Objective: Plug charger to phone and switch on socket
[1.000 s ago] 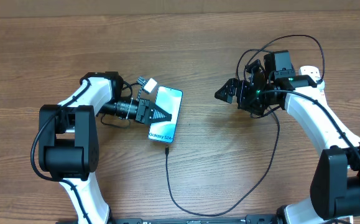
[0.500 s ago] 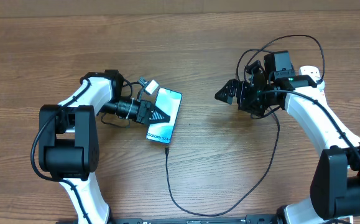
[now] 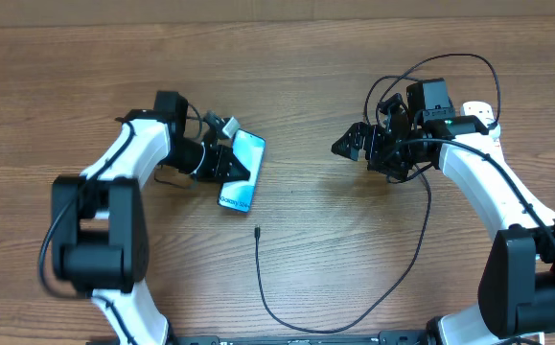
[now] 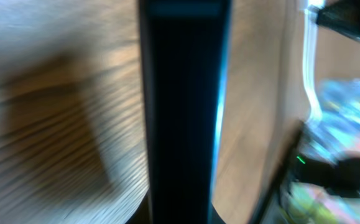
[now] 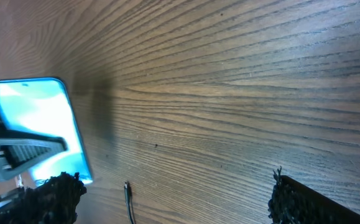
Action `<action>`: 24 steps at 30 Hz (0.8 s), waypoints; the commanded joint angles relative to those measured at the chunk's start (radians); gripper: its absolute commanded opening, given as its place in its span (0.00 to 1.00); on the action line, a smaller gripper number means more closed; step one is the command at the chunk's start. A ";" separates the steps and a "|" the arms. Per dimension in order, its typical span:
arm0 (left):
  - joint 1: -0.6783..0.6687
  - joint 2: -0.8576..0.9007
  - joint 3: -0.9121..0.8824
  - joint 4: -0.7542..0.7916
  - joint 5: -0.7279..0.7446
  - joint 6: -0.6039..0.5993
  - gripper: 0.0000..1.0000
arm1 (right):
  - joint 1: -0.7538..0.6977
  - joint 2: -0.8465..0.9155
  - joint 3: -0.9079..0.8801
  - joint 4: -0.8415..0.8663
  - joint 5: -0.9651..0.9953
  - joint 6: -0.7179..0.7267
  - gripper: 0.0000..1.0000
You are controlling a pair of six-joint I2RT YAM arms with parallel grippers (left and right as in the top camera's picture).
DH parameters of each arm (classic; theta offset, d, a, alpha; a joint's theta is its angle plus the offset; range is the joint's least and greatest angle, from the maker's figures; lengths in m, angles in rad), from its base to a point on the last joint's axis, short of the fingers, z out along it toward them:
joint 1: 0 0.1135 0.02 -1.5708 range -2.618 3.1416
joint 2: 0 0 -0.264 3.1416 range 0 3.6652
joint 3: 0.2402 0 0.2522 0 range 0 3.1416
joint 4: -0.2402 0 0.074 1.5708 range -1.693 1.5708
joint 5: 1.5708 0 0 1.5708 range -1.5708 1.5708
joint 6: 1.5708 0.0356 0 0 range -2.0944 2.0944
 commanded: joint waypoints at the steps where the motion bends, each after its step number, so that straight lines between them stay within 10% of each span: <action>1: -0.040 -0.182 0.011 0.002 -0.319 -0.272 0.04 | 0.003 -0.007 0.002 0.001 0.008 -0.005 1.00; 9: -0.153 -0.307 0.009 -0.092 -0.686 -0.414 0.04 | 0.003 -0.007 0.002 0.001 0.008 -0.005 1.00; 24: -0.227 -0.222 -0.077 -0.100 -0.793 -0.541 0.04 | 0.003 -0.007 0.002 0.001 0.008 -0.005 1.00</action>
